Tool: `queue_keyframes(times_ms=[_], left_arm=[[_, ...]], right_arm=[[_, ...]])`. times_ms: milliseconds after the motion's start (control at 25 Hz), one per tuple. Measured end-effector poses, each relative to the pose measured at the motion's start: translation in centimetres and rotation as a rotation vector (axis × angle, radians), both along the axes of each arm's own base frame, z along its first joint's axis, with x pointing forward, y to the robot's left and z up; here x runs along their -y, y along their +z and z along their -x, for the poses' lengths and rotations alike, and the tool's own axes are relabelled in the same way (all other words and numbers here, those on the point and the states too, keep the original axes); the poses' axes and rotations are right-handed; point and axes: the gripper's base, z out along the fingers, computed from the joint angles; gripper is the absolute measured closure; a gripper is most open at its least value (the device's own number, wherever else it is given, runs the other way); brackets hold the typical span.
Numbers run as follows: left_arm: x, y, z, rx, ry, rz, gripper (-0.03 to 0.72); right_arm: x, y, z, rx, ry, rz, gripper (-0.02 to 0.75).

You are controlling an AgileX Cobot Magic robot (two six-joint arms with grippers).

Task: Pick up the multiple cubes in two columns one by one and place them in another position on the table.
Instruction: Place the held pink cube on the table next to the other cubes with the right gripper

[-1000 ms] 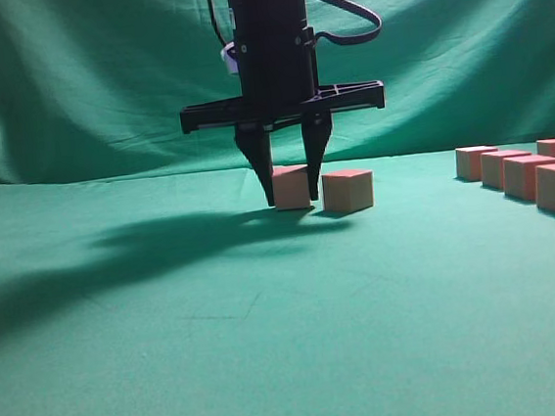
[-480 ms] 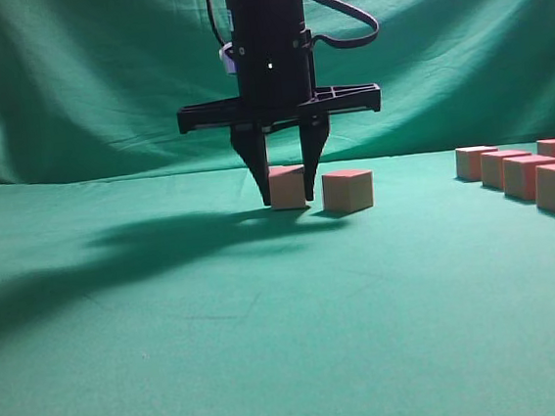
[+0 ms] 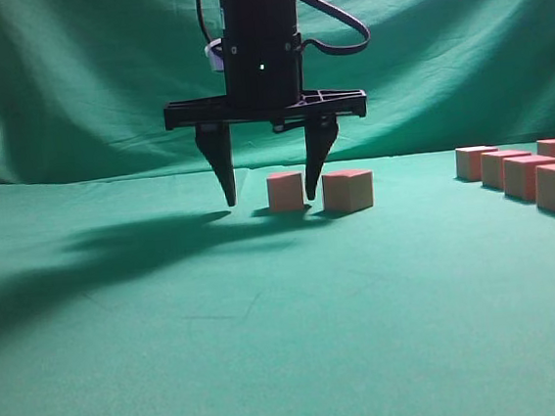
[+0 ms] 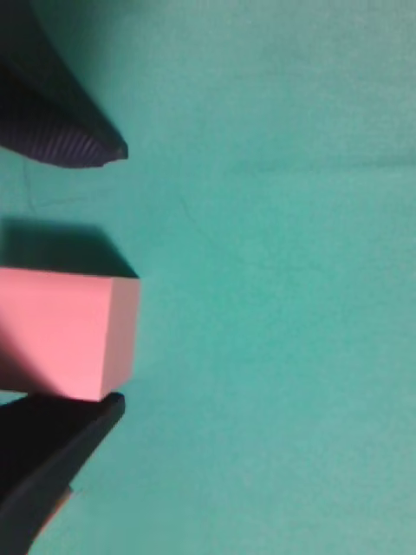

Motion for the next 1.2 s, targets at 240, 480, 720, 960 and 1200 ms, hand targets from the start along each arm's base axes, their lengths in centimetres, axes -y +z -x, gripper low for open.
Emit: queue_keyframes(times_ms=[240,480,720,960,1200], left_arm=[[0.0,0.0,0.0,0.000,0.000,0.000,0.688],[0.0,0.0,0.0,0.000,0.000,0.000,0.688],[0.0,0.0,0.0,0.000,0.000,0.000,0.688],[0.0,0.0,0.0,0.000,0.000,0.000,0.688],[0.0,0.0,0.0,0.000,0.000,0.000,0.688]], right_arm=[[0.4,0.1,-0.4,0.043,0.060,0.062,0.260],[0.4,1.5,-1.2,0.157,0.103,0.079,0.260],[0.1,7.2,-2.0,0.258,0.127,0.069,0.234],[0.5,14.2,-1.1,0.305,0.244,0.061,0.234],[1.2,20.1,2.0,0.342,0.364,-0.069,0.234]])
